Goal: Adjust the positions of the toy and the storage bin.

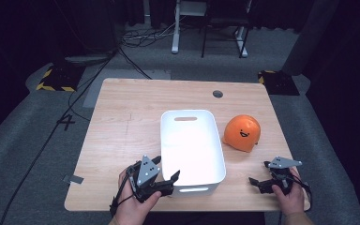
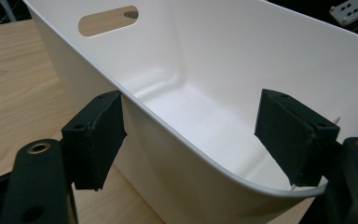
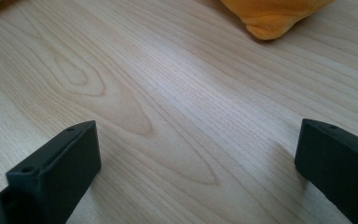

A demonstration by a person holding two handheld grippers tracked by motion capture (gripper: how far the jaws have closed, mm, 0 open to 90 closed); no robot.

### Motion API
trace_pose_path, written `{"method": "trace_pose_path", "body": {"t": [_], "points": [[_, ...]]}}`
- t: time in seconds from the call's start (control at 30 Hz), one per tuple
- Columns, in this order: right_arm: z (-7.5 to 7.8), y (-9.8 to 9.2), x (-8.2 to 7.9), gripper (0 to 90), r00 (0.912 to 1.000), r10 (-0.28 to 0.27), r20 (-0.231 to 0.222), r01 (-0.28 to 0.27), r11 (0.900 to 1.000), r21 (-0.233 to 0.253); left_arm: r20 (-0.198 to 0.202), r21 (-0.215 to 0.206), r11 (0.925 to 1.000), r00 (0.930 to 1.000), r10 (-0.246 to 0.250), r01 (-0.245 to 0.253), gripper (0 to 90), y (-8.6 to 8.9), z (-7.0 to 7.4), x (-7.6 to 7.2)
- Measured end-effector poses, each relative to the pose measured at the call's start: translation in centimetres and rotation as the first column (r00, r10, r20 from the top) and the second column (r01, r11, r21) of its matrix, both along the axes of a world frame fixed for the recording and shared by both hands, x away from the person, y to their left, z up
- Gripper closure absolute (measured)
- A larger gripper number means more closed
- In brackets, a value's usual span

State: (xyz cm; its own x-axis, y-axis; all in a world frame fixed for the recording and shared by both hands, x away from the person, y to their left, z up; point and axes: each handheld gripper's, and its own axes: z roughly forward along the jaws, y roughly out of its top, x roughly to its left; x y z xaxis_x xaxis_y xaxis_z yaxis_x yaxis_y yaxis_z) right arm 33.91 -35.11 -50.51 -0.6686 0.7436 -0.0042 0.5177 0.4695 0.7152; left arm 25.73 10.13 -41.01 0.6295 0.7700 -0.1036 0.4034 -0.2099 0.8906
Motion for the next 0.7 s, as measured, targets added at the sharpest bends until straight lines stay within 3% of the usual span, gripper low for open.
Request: {"method": "trace_pose_path", "body": {"t": [0.23,0.37,0.5,0.7], "points": [[0.0,0.0,0.0,0.3,1.0,0.0,0.001,0.0,1.0,0.0,0.007,0.011,0.9999,0.9999,-0.009,0.009,24.4,-0.2,0.1,-0.8],[0.0,0.1,0.0,0.3,1.0,-0.007,-0.003,0.007,1.0,0.004,0.011,0.024,0.9996,0.9998,-0.016,0.015,20.0,0.2,0.3,-0.5],[0.0,0.0,0.2,0.3,1.0,0.008,0.004,-0.008,1.0,-0.001,0.019,0.0,0.9999,0.9997,-0.016,0.016,20.3,0.6,0.7,-0.3],[0.0,0.1,0.4,0.1,1.0,-0.003,0.001,0.003,1.0,0.002,0.054,-0.008,1.0,0.9985,-0.002,0.002,20.3,1.9,2.3,0.7]]}}
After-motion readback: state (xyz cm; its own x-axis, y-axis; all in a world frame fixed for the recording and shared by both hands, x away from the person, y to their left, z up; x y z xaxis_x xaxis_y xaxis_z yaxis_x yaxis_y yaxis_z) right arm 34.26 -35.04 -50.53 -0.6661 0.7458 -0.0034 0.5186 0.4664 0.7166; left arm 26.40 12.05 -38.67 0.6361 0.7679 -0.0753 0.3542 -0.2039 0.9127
